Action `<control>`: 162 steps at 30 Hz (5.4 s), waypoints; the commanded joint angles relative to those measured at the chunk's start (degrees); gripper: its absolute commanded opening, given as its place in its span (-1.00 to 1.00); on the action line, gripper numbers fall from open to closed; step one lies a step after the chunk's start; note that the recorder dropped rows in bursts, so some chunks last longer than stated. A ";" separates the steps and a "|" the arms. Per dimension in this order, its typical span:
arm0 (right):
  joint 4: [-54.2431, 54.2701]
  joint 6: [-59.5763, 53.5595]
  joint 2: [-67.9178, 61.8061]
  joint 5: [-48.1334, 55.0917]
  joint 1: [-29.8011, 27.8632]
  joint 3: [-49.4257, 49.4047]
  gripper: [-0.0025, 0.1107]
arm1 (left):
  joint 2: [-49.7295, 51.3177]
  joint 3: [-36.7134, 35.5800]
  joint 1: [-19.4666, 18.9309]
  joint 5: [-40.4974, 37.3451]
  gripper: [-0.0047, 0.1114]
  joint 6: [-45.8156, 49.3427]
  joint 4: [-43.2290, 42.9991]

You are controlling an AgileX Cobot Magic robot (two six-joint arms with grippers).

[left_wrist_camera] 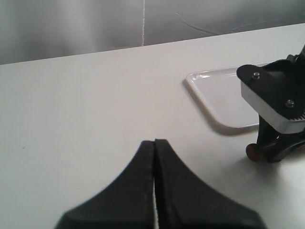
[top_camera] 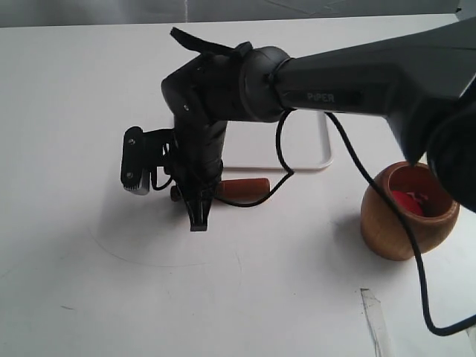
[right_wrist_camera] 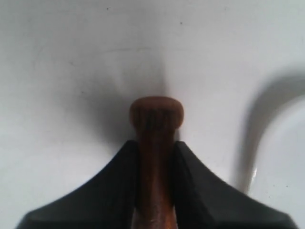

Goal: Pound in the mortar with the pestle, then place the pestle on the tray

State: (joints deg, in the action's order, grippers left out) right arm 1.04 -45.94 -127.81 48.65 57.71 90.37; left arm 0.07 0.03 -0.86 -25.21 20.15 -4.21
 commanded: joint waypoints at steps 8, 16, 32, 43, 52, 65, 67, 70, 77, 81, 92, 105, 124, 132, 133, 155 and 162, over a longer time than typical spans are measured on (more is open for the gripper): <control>-8.05 6.06 0.15 2.80 2.33 -0.27 -0.96 | -0.07 -0.03 0.44 0.17 -0.92 -0.47 0.42; -13.98 19.91 11.11 -2.77 2.12 -0.27 -0.96 | -0.07 -0.03 0.44 0.17 -0.92 -0.47 0.42; -100.99 144.44 70.62 -16.41 2.25 -56.83 -0.96 | -0.07 -0.03 0.44 0.17 -0.92 -0.47 0.42; -100.99 157.70 105.60 -3.60 2.33 -85.92 -0.96 | -0.07 -0.03 0.44 0.17 -0.92 -0.47 0.42; -100.99 150.32 109.83 -7.57 2.33 -84.04 -0.96 | -0.07 -0.03 0.44 0.17 -0.92 -0.47 0.42; -100.99 146.72 85.30 -1.54 2.33 -72.91 -0.96 | -0.07 -0.03 0.44 0.17 -0.92 -0.47 0.42; -100.99 145.14 81.75 -1.54 2.33 -69.52 -0.96 | -0.07 -0.03 0.44 0.17 -0.92 -0.47 0.42; -100.99 142.46 75.50 -1.12 2.33 -64.16 -0.96 | -0.07 -0.03 0.44 0.17 -0.92 -0.47 0.42; -100.99 140.22 64.81 -8.96 2.33 -56.51 -0.96 | -0.07 -0.03 0.44 0.17 -0.92 -0.47 0.42; -100.99 145.18 63.64 -28.16 2.33 -56.23 -0.96 | -0.07 -0.03 0.44 0.17 -0.92 -0.47 0.42; -100.99 165.53 63.53 -62.70 2.33 -57.35 -0.96 | -0.07 -0.03 0.44 0.17 -0.92 -0.47 0.42; -88.70 131.86 66.34 0.35 2.34 -59.58 -0.96 | -0.07 -0.03 0.44 0.17 -0.92 -0.47 0.42; -79.53 122.80 86.26 -30.21 2.34 -60.11 -0.96 | -0.07 -0.03 0.44 0.17 -0.92 -0.47 0.42; -100.99 153.53 84.03 8.04 2.34 -62.60 -0.96 | -0.07 -0.03 0.44 0.17 -0.92 -0.47 0.42; -100.99 153.30 83.58 8.65 2.34 -62.63 -0.96 | -0.07 -0.03 0.44 0.17 -0.92 -0.47 0.42; -100.99 158.62 80.64 -4.63 2.34 -74.17 -0.96 | -0.07 -0.03 0.44 0.17 -0.92 -0.47 0.42; -100.99 164.95 80.64 2.31 2.34 -78.45 -0.96 | -0.07 -0.03 0.44 0.17 -0.92 -0.47 0.42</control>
State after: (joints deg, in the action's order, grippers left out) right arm -98.95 116.45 -47.15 47.42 59.99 12.80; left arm 0.07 0.03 -0.86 -25.21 20.15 -4.21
